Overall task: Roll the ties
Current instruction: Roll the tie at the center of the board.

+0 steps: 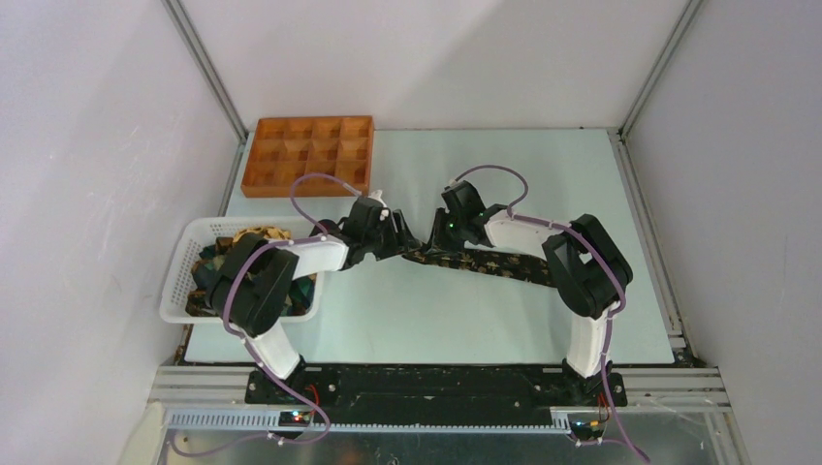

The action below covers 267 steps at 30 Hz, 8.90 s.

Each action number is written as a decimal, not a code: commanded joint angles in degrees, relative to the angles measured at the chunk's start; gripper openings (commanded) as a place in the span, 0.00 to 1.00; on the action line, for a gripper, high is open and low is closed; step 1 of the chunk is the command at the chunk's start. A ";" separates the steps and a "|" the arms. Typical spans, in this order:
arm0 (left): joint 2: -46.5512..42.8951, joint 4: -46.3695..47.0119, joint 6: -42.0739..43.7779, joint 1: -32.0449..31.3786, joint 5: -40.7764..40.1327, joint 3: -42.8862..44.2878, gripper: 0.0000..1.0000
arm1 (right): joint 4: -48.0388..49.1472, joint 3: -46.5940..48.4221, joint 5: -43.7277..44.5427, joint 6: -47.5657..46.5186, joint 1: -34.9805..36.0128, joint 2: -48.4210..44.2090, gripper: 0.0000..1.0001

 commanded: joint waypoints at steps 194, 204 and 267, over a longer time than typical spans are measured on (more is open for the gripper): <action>-15.47 -26.34 9.12 -6.66 -26.14 12.46 0.80 | 7.97 -1.63 -5.72 1.97 -1.30 -5.14 0.43; -14.18 -25.19 8.78 -6.04 -24.61 11.71 0.80 | 6.30 -1.49 -3.48 1.60 -1.41 -2.47 0.28; 2.42 1.48 5.95 -4.92 -2.24 4.70 0.52 | 0.37 -1.50 2.40 -2.35 -3.22 -1.27 0.19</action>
